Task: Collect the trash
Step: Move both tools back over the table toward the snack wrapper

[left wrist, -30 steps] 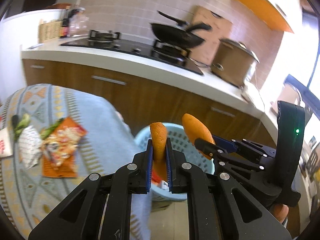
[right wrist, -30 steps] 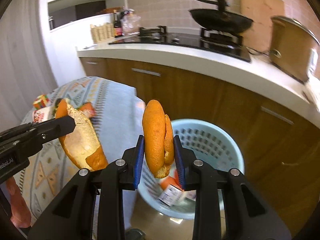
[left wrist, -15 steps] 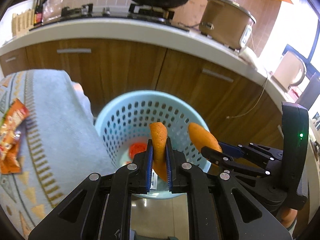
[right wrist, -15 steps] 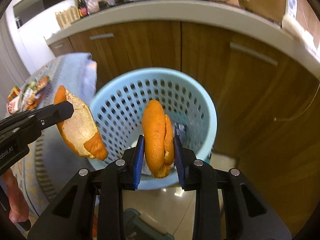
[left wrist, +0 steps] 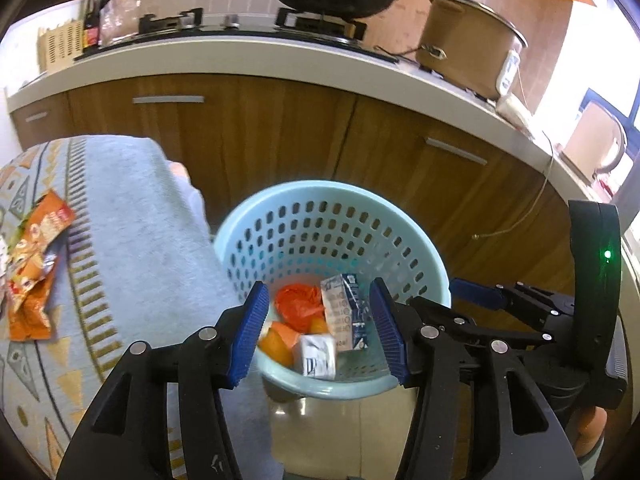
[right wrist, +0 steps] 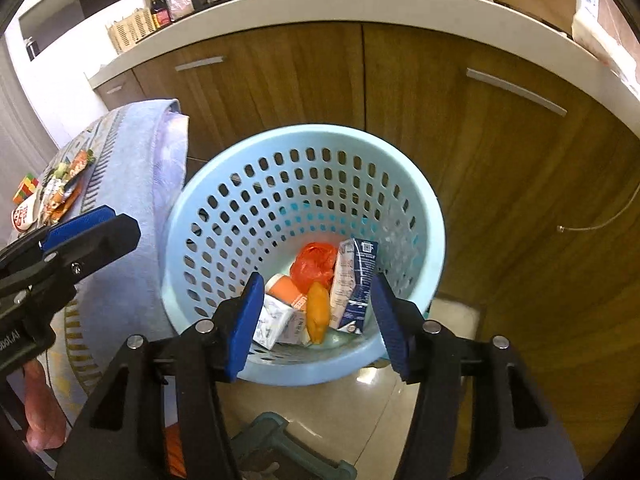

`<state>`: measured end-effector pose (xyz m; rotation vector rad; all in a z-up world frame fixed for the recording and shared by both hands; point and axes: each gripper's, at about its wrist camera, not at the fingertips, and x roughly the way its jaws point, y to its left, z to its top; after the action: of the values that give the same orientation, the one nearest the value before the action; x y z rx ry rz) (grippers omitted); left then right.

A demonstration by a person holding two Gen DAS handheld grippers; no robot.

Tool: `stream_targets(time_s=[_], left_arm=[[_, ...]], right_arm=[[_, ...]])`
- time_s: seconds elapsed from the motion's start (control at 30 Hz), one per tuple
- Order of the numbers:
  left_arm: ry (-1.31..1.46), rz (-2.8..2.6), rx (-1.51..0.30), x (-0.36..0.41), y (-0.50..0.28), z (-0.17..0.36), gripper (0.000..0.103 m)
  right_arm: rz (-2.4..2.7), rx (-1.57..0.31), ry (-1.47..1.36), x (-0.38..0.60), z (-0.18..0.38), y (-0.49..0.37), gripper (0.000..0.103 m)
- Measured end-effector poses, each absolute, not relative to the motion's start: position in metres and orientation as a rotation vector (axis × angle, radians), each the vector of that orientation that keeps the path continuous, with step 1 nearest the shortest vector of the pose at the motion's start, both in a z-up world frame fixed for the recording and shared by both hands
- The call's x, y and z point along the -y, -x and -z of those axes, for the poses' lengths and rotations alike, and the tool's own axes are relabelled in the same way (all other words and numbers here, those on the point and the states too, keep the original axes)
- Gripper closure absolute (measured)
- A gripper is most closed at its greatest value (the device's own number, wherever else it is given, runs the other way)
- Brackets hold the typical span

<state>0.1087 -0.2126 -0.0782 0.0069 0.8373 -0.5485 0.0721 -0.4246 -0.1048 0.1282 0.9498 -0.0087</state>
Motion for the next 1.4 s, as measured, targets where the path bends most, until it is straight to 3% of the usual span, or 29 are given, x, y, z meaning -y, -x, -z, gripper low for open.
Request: stream_targets(time_s=[0.6,0.77,0.87,1.4], left_arm=[[0.111,0.248,-0.706,0.072,-0.1,0.034,0.052],[0.14,0.107,-0.685,0.02,-0.107,0.028,0.039],[0.152,0.033,-0.693,-0.012,-0.117,0.032,0.031],[0.252,-0.008,-0.85,-0.063,-0.185,0.085,0.03]], right_arm=[[-0.184,-0.813,-0.018,0.316,0.05,-0.086,0.051],[-0.261,-0.771,-0.011,0.272,0.041,-0.102,0.051],[-0.301,-0.765,-0.016,0.251,0.042,-0.113,0.051],[-0.357,-0.785,0.044,0.188,0.059,-0.158,0.051]])
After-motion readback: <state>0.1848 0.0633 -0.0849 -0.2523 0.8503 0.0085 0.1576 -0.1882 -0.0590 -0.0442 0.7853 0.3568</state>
